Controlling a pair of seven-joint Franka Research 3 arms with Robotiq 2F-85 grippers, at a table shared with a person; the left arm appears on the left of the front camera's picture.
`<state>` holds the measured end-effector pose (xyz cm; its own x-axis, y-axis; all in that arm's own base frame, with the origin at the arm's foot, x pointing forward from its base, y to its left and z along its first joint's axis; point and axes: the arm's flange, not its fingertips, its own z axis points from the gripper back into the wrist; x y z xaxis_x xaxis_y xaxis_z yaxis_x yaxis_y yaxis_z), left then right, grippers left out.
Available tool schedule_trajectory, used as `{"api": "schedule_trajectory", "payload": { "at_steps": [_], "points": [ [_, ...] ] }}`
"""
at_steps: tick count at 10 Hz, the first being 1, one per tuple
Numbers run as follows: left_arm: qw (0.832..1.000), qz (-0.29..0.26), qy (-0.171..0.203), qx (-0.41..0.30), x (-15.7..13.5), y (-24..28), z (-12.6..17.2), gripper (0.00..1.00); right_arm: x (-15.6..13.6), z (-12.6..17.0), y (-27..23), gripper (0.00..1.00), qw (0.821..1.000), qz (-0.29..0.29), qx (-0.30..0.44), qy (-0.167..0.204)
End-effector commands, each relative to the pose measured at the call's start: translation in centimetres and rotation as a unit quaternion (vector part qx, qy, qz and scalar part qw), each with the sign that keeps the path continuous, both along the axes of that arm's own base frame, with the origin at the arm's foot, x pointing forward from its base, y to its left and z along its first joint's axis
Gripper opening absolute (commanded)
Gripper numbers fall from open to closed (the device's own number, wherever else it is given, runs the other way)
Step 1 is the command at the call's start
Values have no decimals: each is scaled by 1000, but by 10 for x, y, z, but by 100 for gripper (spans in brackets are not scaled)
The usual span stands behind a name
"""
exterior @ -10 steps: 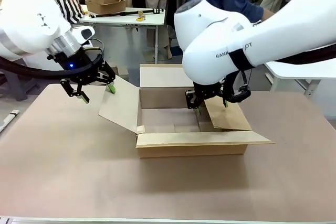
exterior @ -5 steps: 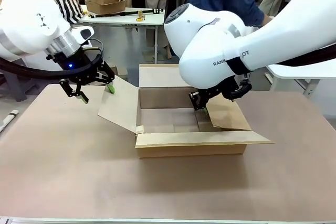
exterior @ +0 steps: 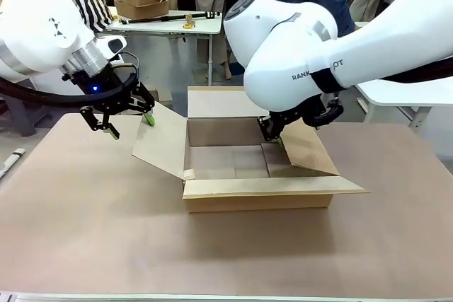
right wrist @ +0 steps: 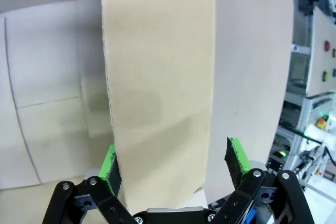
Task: Pack the gift set into the box.
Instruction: Place both hands on the side flaps of the Package Box and spread them outward.
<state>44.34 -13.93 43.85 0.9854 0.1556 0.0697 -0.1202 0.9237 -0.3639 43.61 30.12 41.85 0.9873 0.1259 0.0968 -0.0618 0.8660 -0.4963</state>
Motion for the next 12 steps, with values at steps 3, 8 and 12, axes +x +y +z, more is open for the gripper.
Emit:
{"api": "schedule_trajectory", "payload": {
  "at_steps": [3,8,12],
  "points": [
    [1000,8,-3,8,0,0,2,100,-6,20,-31,100,1000,-1,14,-5],
    [1000,8,-3,8,0,0,2,100,0,35,-91,100,994,-18,107,16],
    [1000,8,-3,8,0,0,2,100,6,36,-158,100,972,-37,234,-1]
  ]
}}
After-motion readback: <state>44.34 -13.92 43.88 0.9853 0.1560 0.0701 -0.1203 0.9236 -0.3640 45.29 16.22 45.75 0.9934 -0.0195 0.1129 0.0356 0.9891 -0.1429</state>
